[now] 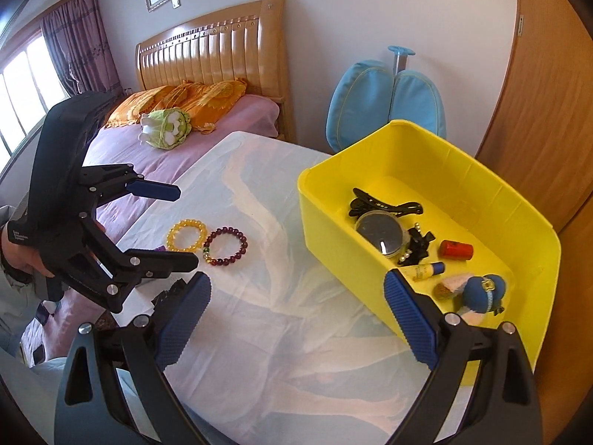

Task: Organize jewelry
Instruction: 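Withdraw the right gripper while moving the left gripper toward the amber bracelet, then grasp the yellow amber bead bracelet with the left gripper and lift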

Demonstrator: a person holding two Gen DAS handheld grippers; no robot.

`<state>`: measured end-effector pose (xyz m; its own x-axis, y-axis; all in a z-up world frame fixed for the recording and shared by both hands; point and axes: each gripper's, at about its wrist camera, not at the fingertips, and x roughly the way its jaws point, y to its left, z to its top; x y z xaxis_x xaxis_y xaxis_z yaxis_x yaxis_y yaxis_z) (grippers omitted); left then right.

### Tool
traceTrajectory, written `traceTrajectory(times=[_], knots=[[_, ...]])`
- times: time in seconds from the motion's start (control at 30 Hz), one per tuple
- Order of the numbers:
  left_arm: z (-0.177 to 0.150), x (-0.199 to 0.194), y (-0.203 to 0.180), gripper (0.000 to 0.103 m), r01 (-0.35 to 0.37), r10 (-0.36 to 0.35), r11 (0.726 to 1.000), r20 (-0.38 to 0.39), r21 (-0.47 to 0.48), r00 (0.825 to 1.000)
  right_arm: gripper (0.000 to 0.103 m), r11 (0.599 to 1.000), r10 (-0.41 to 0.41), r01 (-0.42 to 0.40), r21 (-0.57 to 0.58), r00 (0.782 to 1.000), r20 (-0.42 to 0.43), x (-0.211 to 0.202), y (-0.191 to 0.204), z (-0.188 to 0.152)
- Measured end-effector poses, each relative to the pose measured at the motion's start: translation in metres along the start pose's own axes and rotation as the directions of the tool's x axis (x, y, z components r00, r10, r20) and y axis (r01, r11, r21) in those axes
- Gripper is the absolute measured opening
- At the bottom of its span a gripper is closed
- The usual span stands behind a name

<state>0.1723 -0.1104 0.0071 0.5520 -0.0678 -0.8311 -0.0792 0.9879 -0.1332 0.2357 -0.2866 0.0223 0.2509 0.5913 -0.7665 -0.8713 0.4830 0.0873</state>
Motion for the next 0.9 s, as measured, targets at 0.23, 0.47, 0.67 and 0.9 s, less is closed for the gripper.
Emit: traceTrajectory(times=[0.23, 0.47, 0.67, 0.9], knots=[[-0.043, 0.001, 0.075, 0.096, -0.028, 0.026, 0.999, -0.086, -0.022, 0.996, 0.095, 0.999, 0.040, -0.036, 0.041, 0.993, -0.112, 0.081, 0.048, 0.014], [-0.070, 0.023, 0.118, 0.096, -0.064, 0.063, 0.998, -0.144, 0.000, 0.988, 0.095, 0.999, 0.036, -0.030, 0.033, 0.977, -0.210, 0.131, 0.084, 0.017], [-0.077, 0.041, 0.130, 0.096, -0.039, 0.037, 0.999, -0.144, -0.005, 0.989, 0.095, 1.000, 0.010, -0.003, 0.030, 0.973, -0.229, 0.139, 0.099, 0.014], [-0.073, 0.060, 0.123, 0.087, -0.054, 0.063, 0.996, -0.129, 0.070, 0.990, 0.095, 0.999, -0.018, 0.025, 0.027, 0.972, -0.236, 0.136, 0.105, 0.008]])
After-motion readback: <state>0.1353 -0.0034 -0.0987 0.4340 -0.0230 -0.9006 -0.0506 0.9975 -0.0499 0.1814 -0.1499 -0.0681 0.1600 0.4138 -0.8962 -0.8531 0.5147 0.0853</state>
